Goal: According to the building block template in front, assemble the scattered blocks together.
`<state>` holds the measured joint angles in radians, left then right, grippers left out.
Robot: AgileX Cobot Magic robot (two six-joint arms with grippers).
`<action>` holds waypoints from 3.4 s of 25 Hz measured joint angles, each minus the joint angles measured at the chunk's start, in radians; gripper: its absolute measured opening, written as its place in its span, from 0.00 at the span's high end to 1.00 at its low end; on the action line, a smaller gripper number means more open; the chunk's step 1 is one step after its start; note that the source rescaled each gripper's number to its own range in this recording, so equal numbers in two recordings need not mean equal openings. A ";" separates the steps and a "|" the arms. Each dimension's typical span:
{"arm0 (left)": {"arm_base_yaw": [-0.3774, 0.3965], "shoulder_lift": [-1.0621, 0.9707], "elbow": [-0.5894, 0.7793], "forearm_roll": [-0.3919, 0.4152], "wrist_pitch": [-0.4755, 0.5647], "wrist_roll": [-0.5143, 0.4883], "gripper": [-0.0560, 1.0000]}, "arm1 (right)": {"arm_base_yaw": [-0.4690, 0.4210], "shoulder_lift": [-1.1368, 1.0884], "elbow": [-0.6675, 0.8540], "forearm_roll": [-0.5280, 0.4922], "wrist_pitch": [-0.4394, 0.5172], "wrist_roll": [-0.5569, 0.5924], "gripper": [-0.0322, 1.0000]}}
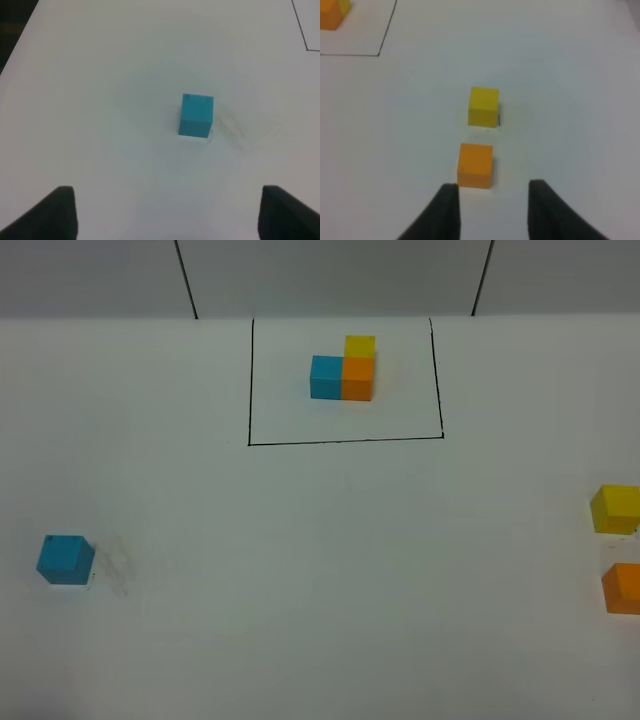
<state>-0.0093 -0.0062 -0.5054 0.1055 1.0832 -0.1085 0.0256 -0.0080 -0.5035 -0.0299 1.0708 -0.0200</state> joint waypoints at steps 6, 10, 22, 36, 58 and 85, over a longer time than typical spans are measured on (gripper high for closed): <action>0.000 0.000 0.000 0.000 0.000 0.000 0.32 | 0.000 0.000 0.000 0.000 0.000 0.000 0.97; 0.000 0.000 0.000 0.000 0.000 0.000 0.32 | 0.000 0.000 0.000 0.000 0.000 0.000 0.97; 0.000 0.000 0.000 0.000 0.000 0.000 0.32 | 0.000 0.000 0.000 0.000 0.000 0.000 0.97; 0.000 0.484 -0.137 0.000 -0.101 -0.029 0.32 | 0.000 0.000 0.000 0.000 0.000 0.000 0.97; 0.000 1.426 -0.217 -0.120 -0.517 0.053 0.32 | 0.000 0.000 0.000 0.000 0.000 0.000 0.97; 0.000 1.737 -0.218 -0.127 -0.699 0.061 0.42 | 0.000 0.000 0.000 0.000 0.000 0.000 0.97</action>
<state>-0.0093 1.7306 -0.7238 -0.0218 0.3845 -0.0472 0.0256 -0.0080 -0.5035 -0.0299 1.0708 -0.0200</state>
